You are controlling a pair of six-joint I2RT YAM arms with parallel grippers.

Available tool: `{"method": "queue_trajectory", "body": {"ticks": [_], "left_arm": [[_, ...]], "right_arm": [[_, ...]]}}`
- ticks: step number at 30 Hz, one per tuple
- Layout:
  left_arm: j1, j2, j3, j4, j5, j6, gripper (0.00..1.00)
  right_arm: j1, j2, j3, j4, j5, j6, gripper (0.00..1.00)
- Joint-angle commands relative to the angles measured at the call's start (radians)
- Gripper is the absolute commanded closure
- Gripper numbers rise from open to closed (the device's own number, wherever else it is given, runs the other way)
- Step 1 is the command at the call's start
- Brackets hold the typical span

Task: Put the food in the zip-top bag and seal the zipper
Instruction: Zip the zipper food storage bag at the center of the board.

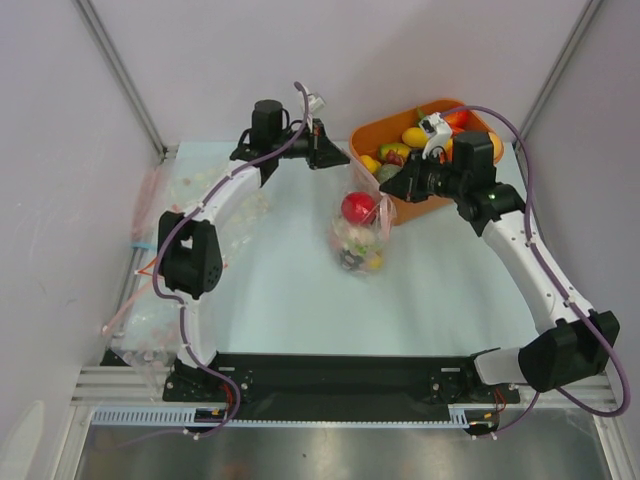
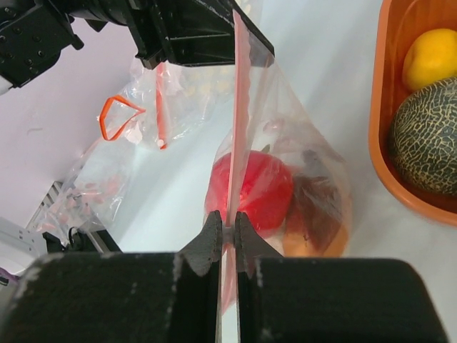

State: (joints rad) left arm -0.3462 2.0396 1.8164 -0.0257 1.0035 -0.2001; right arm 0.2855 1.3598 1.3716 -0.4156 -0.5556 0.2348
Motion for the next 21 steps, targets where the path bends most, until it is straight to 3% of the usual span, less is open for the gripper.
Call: {"method": "queue_trajectory", "body": {"ticks": [1, 21], "left_arm": [[0.065, -0.058, 0.058, -0.035, -0.166, 0.085, 1.0], [0.064, -0.091, 0.176, -0.186, -0.238, 0.185, 1.0]], "right_arm": [[0.006, -0.094, 0.006, -0.093, -0.04, 0.011, 1.0], [0.001, -0.234, -0.057, -0.347, 0.022, -0.049, 1.0]]}}
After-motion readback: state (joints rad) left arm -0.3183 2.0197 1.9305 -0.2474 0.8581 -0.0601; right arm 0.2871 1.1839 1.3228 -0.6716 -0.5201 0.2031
